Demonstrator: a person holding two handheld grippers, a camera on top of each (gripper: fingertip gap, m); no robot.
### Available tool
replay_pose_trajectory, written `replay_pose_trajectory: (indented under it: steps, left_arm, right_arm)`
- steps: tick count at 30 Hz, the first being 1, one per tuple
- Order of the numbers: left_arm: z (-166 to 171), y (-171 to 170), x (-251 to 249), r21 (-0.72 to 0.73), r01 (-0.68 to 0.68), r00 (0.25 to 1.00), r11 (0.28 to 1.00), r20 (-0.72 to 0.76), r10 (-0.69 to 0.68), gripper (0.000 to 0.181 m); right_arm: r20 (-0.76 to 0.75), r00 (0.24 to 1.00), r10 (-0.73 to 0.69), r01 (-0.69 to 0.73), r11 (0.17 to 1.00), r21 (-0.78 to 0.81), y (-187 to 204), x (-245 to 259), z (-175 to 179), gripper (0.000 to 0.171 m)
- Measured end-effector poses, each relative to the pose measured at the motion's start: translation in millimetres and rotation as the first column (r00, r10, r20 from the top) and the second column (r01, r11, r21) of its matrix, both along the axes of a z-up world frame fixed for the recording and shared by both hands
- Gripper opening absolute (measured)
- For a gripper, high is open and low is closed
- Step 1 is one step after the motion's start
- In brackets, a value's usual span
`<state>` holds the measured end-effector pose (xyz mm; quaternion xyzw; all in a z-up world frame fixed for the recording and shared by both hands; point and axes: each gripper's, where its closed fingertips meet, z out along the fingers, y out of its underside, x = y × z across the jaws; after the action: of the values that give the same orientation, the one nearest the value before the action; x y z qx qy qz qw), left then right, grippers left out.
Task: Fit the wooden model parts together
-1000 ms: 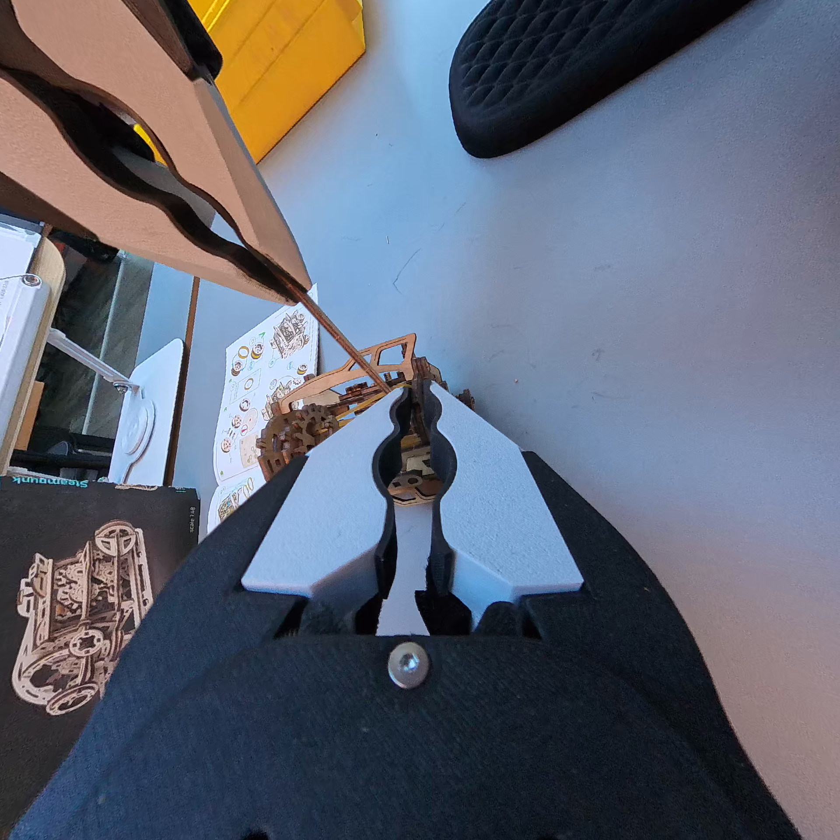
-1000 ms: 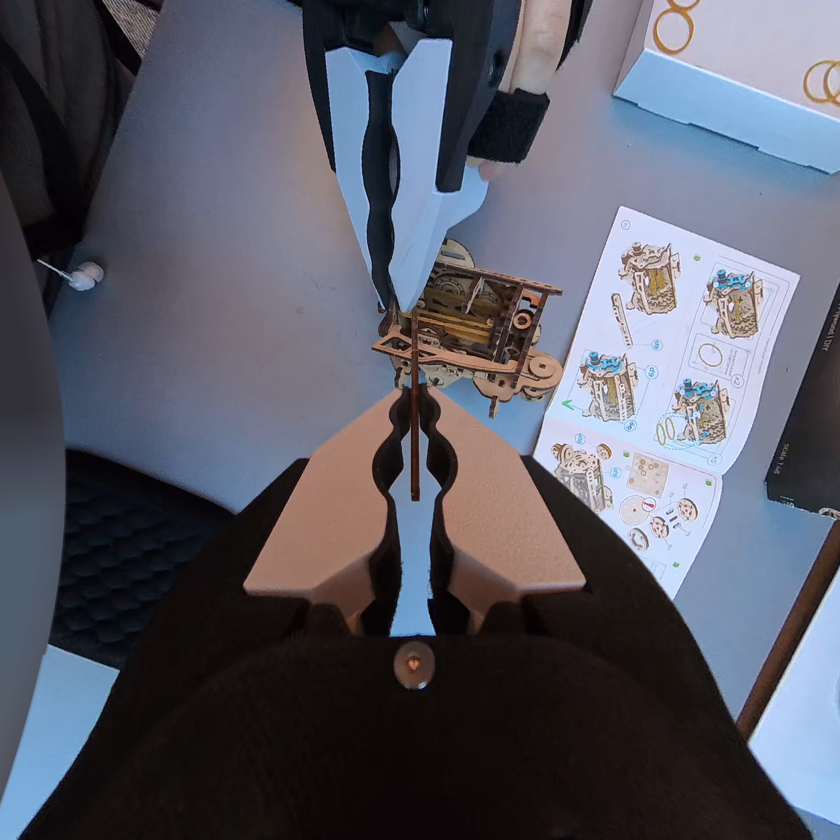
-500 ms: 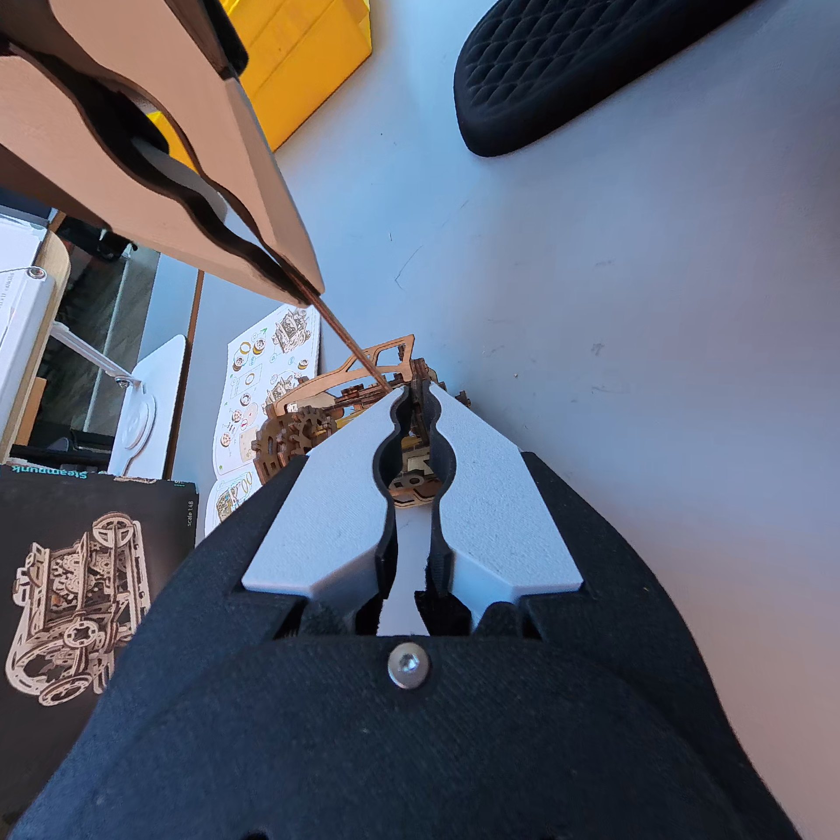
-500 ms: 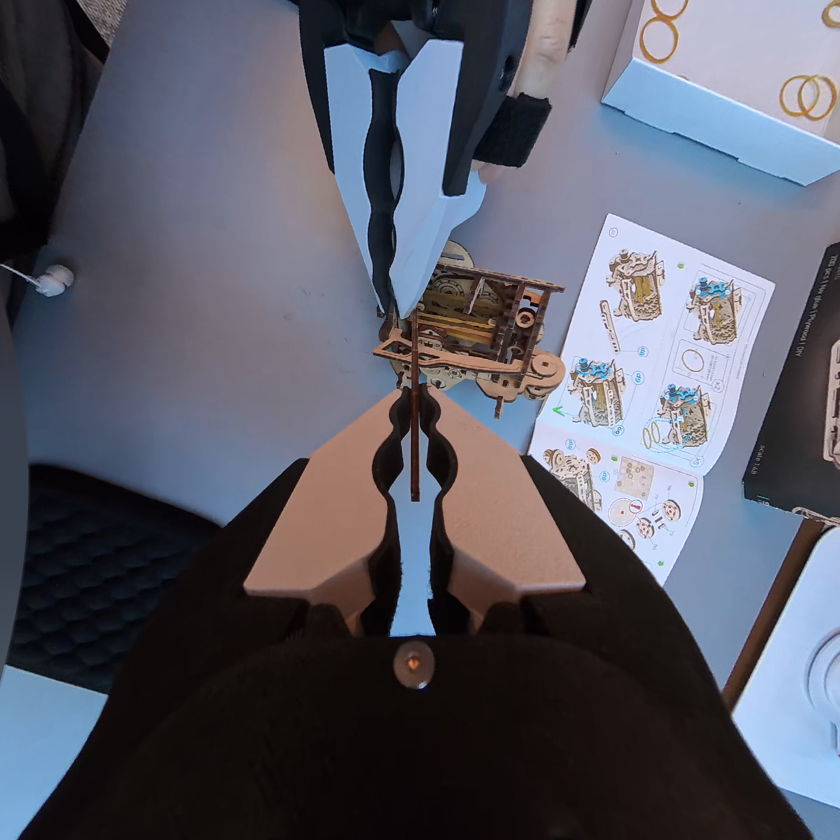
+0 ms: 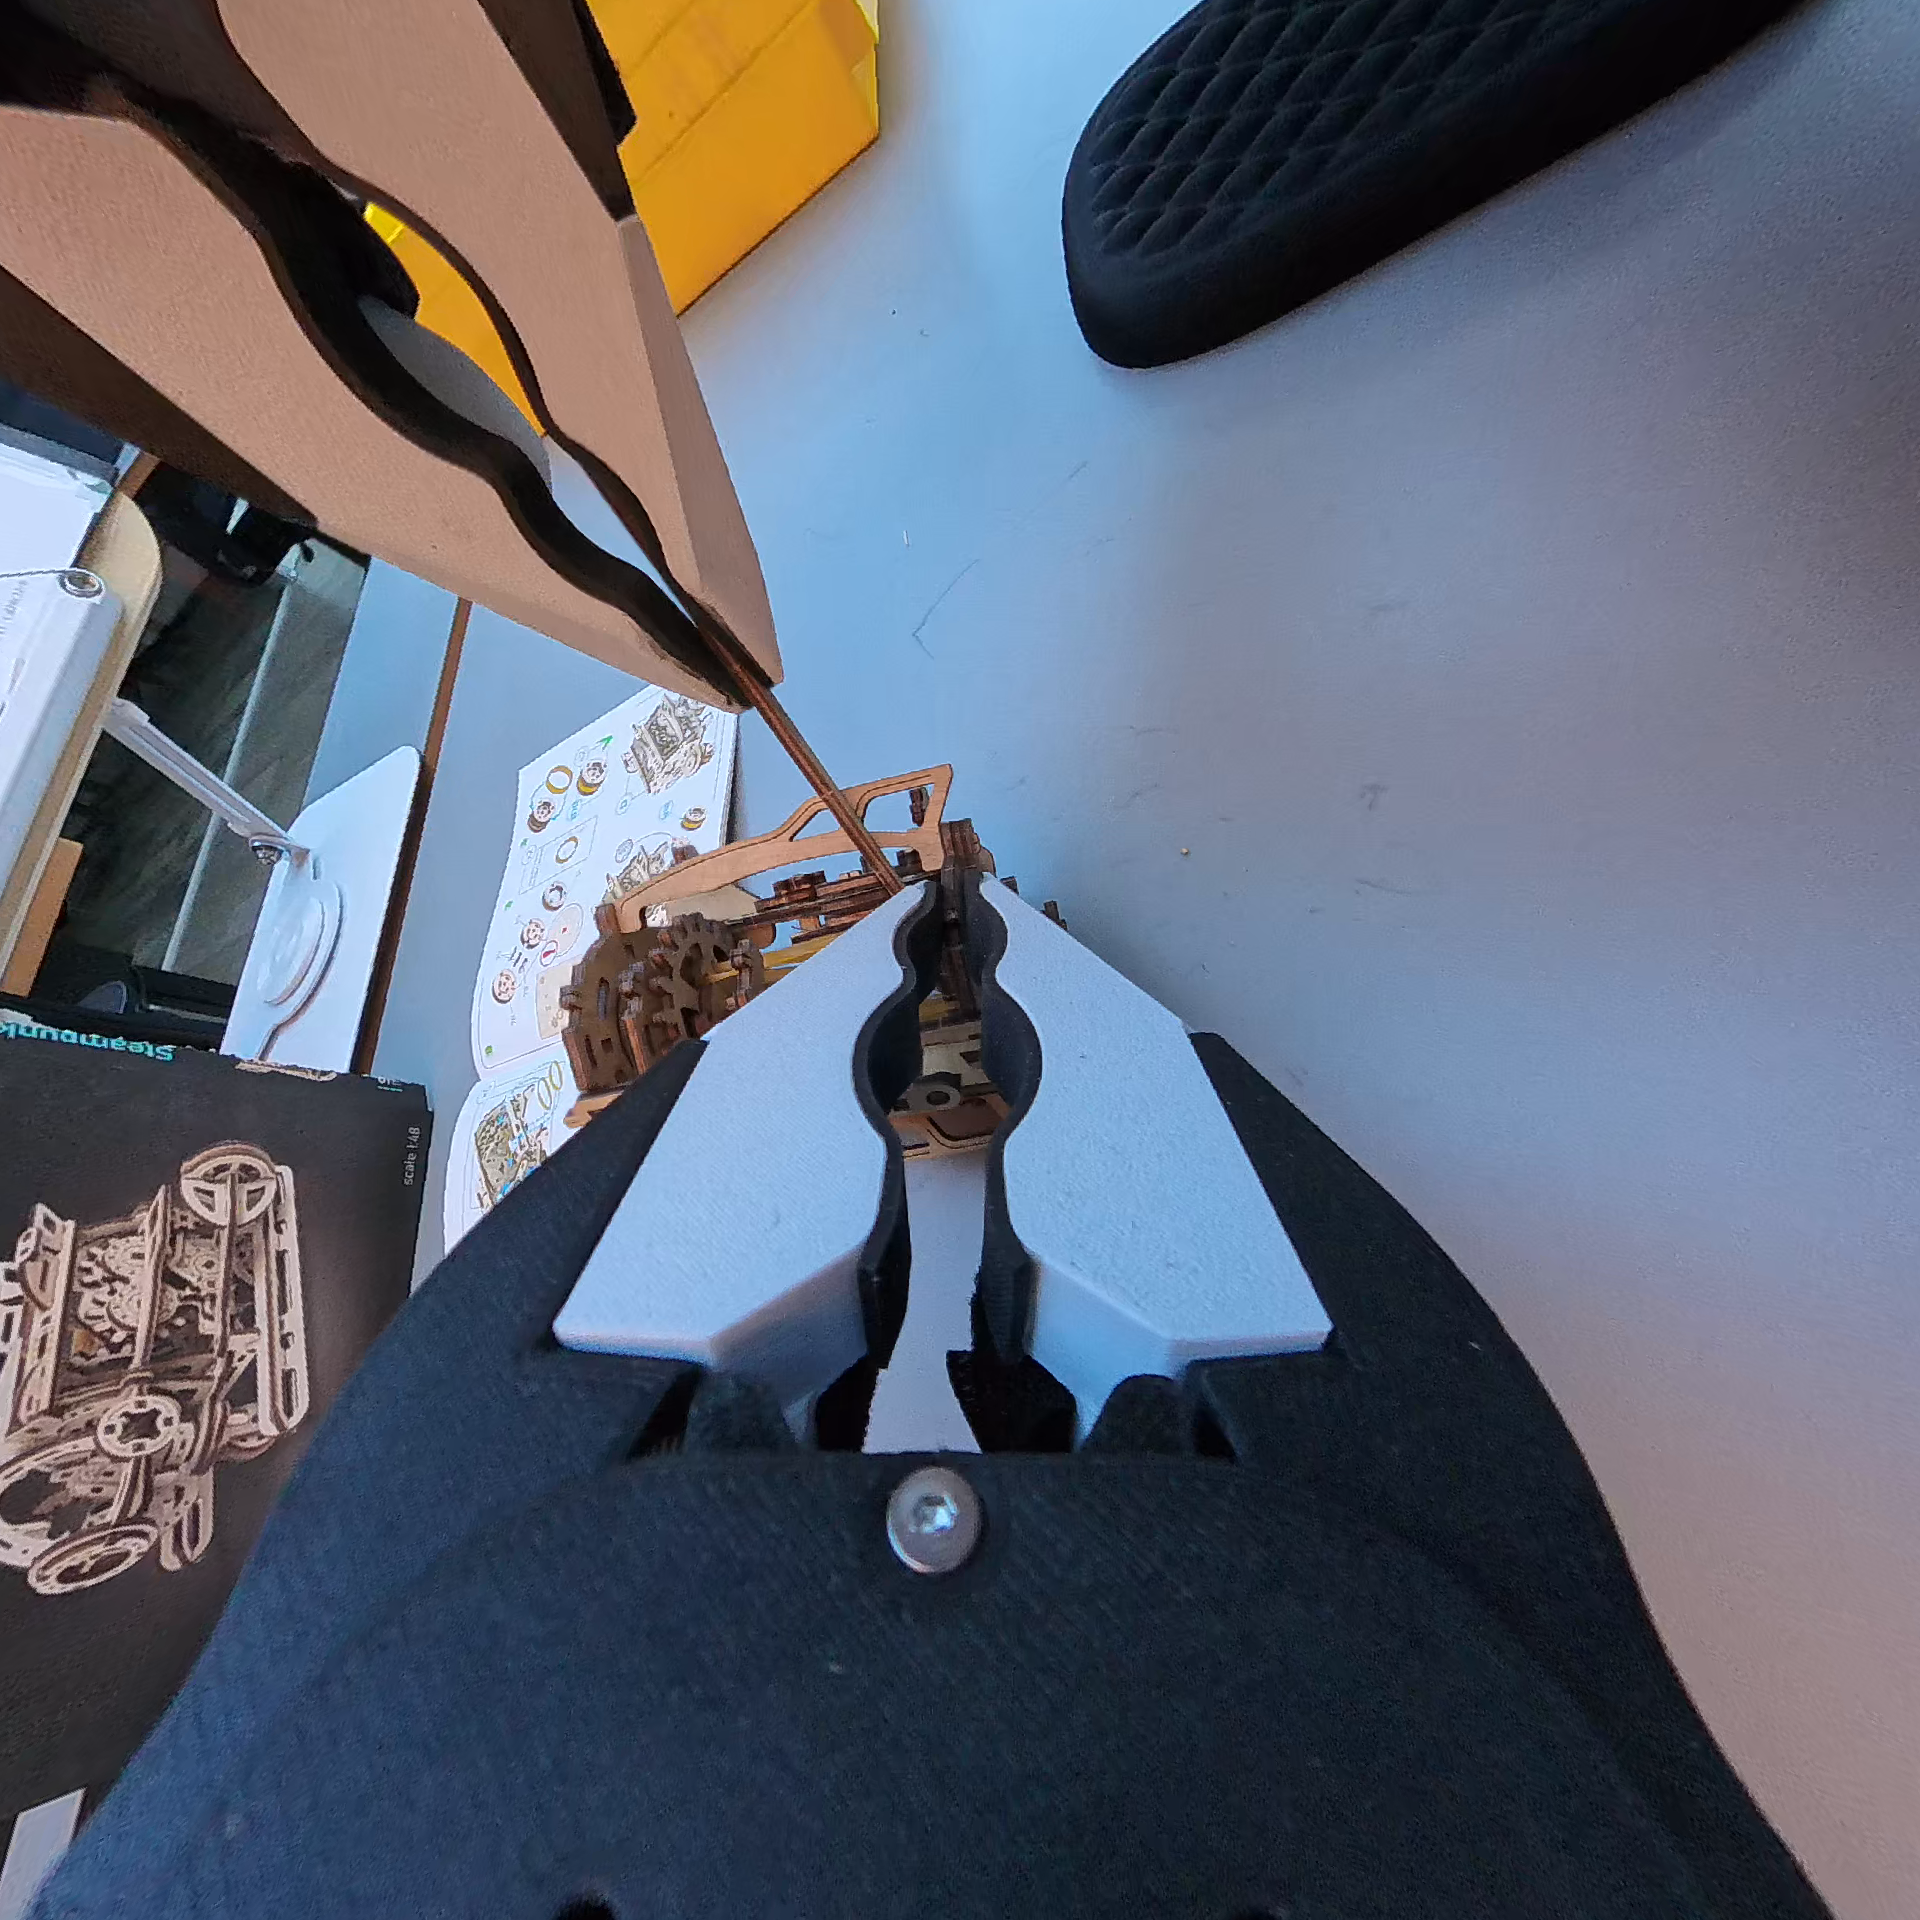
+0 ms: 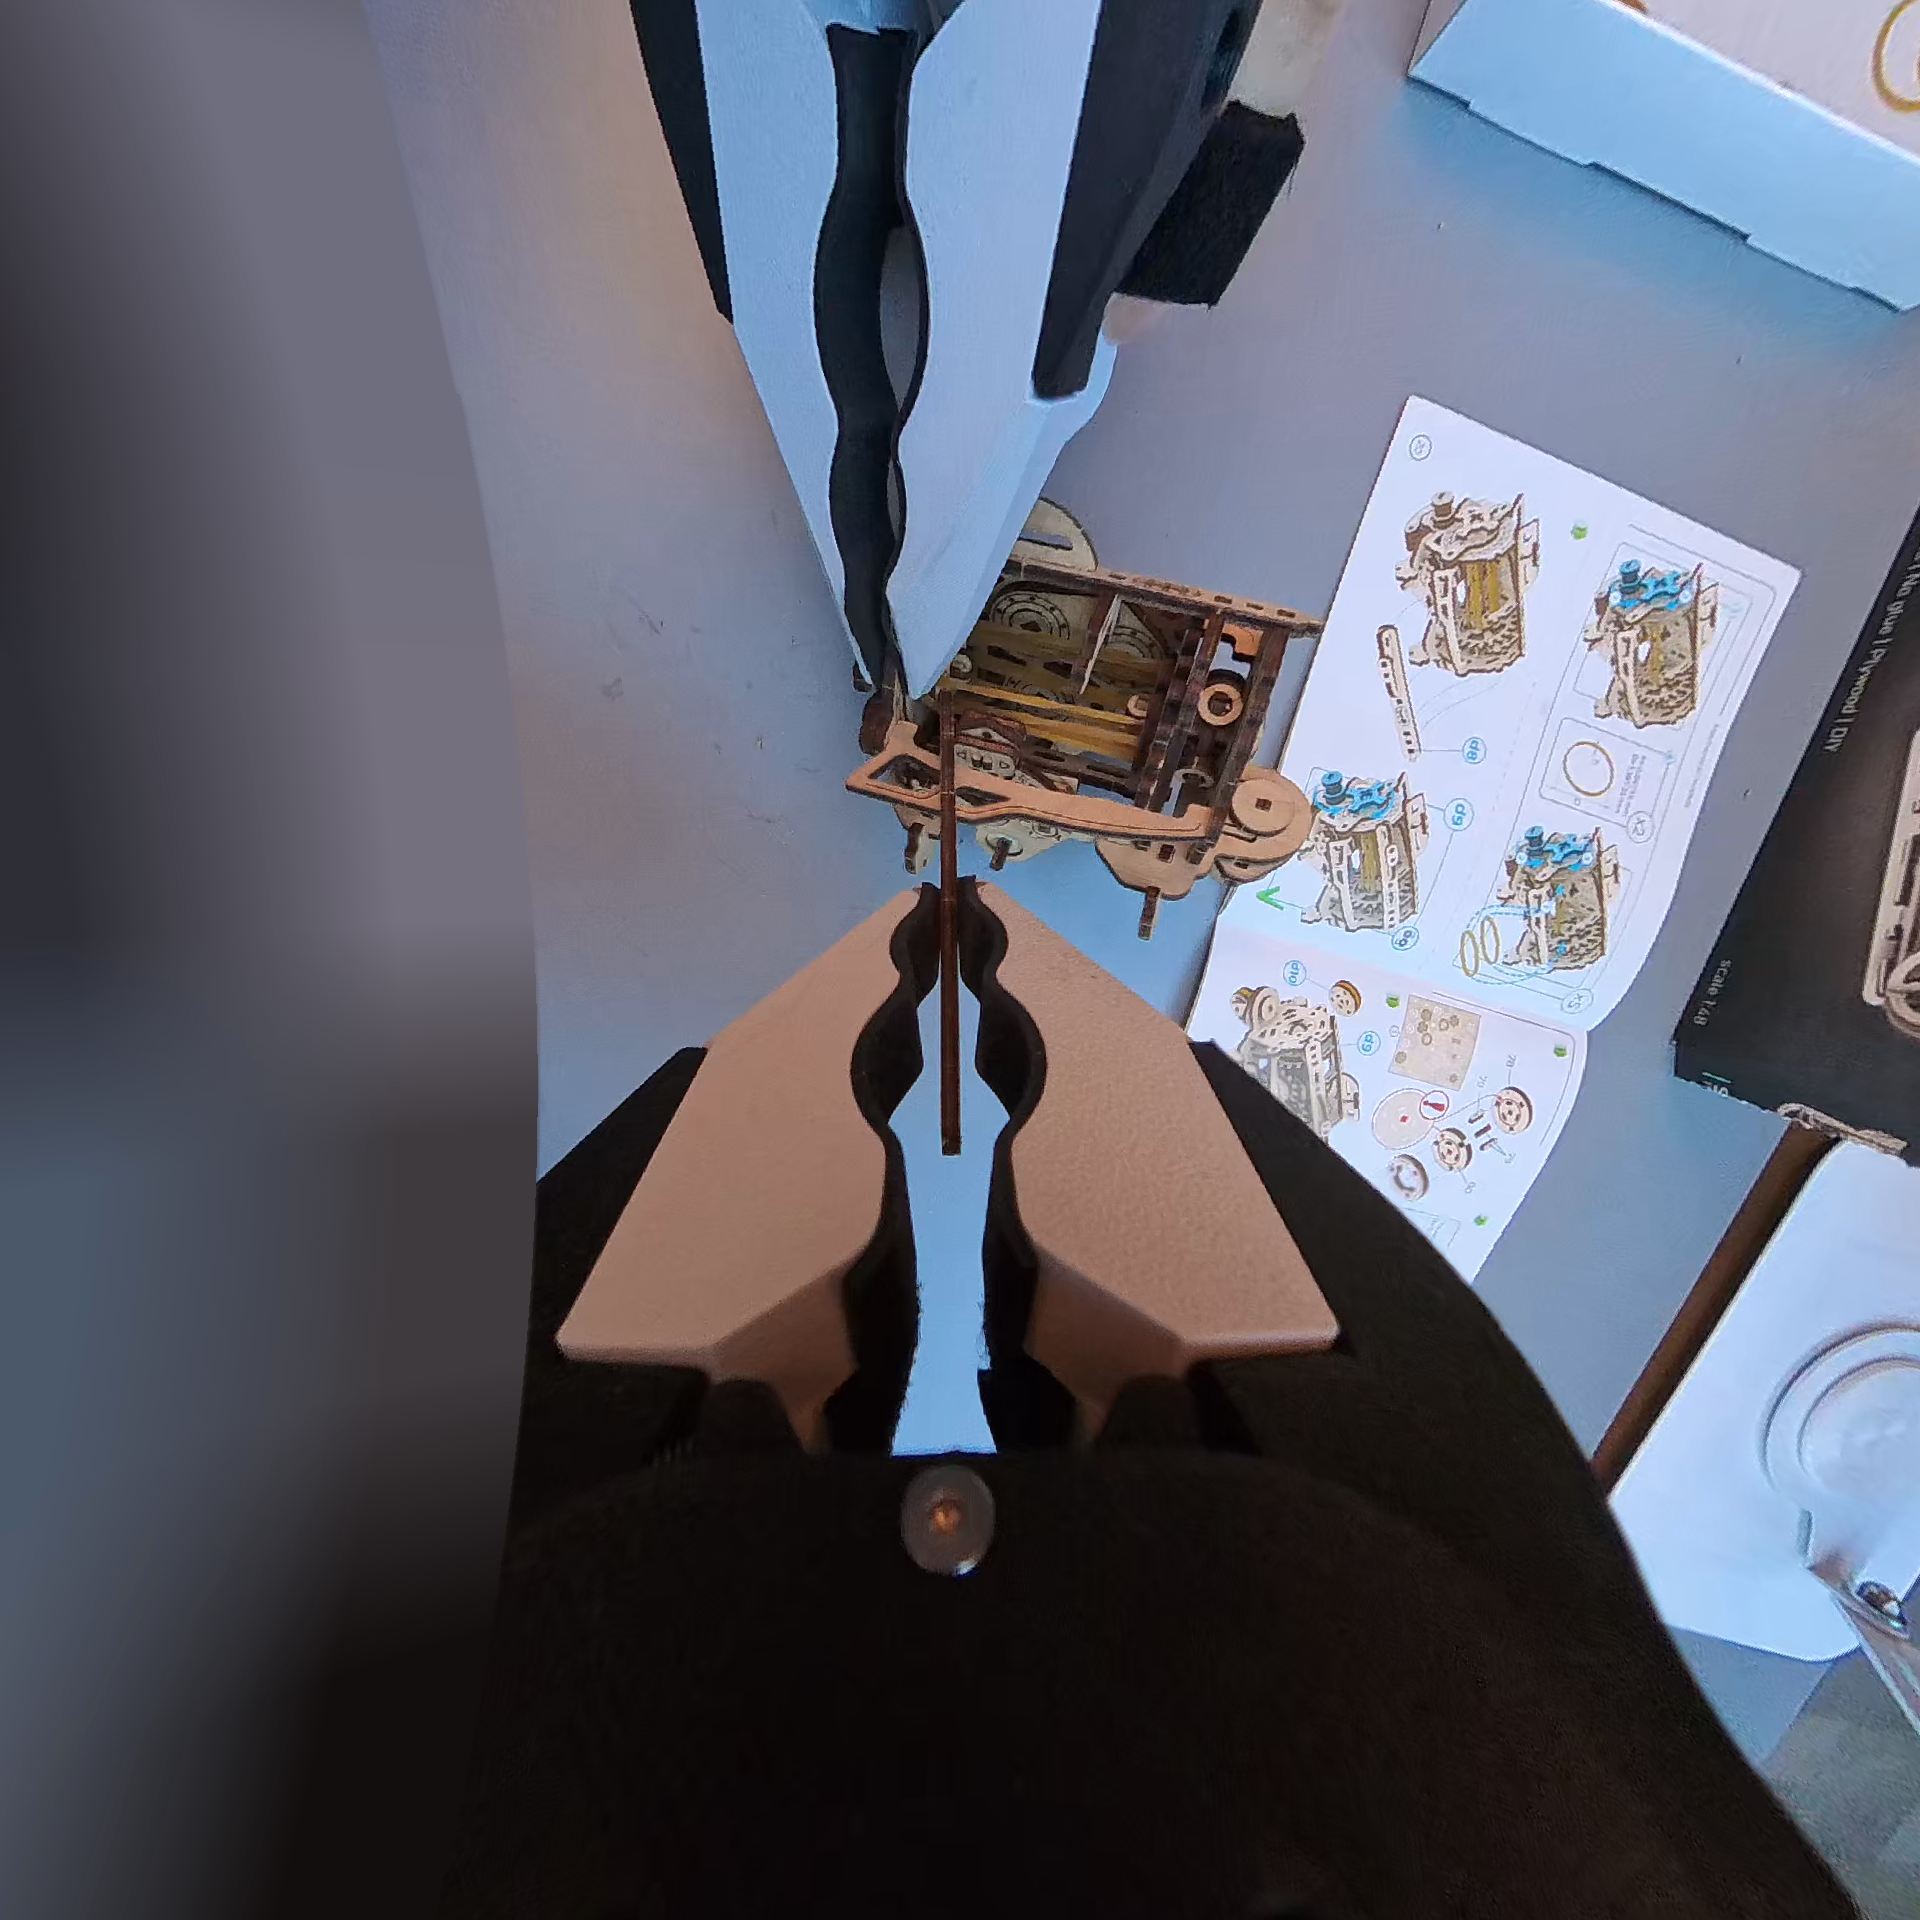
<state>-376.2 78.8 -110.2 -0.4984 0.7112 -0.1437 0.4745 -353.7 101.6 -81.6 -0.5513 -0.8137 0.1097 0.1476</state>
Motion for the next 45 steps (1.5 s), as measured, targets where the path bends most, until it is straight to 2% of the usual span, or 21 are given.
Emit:
replay_pose_trajectory:
  steps: [7, 16, 21, 30, 37, 39, 40, 41, 45]
  left_arm:
    - [0.4, 2.3, 1.6, 0.016, -0.016, 1.0, 1.0, 0.0, 0.016, 0.002]
    - [0.2, 2.9, 2.1, 0.019, -0.026, 1.0, 0.999, -0.007, 0.026, 0.002]
    - [0.1, 3.0, 1.9, 0.018, -0.038, 0.999, 0.999, 0.001, 0.038, 0.002]
    - [0.6, 5.2, 4.1, 0.031, -0.053, 0.998, 0.998, 0.018, 0.053, 0.003]
    - [3.3, 10.1, 5.1, 0.08, -0.09, 0.995, 0.993, 0.05, 0.086, 0.005]
    - [5.3, 11.1, 5.8, 0.108, -0.103, 0.993, 0.989, 0.064, 0.096, 0.012]
    - [9.1, 14.0, 6.3, 0.136, -0.122, 0.99, 0.983, 0.086, 0.111, 0.027]
    - [11.1, 15.3, 6.5, 0.152, -0.129, 0.989, 0.98, 0.091, 0.116, 0.032]
    - [10.4, 14.6, 6.7, 0.15, -0.121, 0.991, 0.981, 0.076, 0.11, 0.03]
  right_arm:
    - [0.111, 0.993, -0.042, 0.046, 0.998, -0.032, 3.1, 0.7, -0.2, 0.001]
    - [0.219, 0.976, -0.01, 0.016, 1.0, -0.024, 2.1, -4.8, 1.4, 0.001]
    - [0.2, 0.98, -0.017, 0.024, 0.999, -0.037, 1.6, -0.6, 1.3, 0.001]
    - [0.083, 0.994, -0.068, 0.084, 0.976, -0.202, 3.3, 3.8, 4.3, 0.001]
    - [0.031, 0.994, -0.101, 0.105, 0.967, -0.232, 7.5, 7.7, 1.7, 0.001]
    - [0.014, 0.994, -0.109, 0.109, 0.963, -0.247, 9.4, 8.7, 1.6, 0.001]
    - [0.008, 0.994, -0.11, 0.108, 0.957, -0.268, 8.8, 9.5, 1.0, 0.001]
    - [-0.004, 0.994, -0.111, 0.105, 0.953, -0.285, 8.7, 9.5, 0.2, 0.001]
    - [-0.034, 0.993, -0.114, 0.096, 0.939, -0.331, 10.1, 10.7, -5.3, 0.001]
